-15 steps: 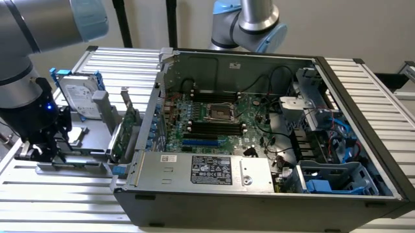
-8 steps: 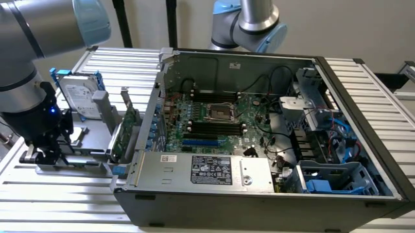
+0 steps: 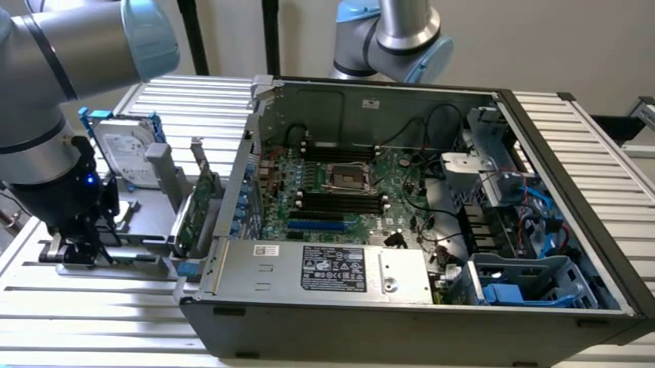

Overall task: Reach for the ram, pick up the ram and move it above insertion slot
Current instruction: 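Pick up the ram and move it above insertion slot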

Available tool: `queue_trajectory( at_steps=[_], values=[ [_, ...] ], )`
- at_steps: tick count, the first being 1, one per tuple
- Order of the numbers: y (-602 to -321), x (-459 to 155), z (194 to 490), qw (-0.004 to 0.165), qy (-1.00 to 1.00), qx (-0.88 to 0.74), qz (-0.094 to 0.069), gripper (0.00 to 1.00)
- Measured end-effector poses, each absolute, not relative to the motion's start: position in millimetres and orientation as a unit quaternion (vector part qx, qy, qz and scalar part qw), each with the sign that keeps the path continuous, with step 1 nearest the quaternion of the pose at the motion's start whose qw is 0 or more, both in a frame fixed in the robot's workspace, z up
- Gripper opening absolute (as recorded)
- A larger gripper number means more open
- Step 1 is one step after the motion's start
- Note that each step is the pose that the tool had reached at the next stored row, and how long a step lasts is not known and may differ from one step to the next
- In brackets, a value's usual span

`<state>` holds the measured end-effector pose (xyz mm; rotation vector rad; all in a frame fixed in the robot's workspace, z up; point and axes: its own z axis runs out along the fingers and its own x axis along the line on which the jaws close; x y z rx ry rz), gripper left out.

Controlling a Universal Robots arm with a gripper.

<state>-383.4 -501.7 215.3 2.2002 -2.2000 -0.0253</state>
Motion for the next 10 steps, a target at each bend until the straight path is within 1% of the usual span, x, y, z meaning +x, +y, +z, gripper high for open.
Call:
queue_trajectory(
  at_steps=[10],
  values=[
    [-501.7, -382.5, 204.3, 0.015, -0.707, 0.707, -0.008, 0.36]
  ],
)
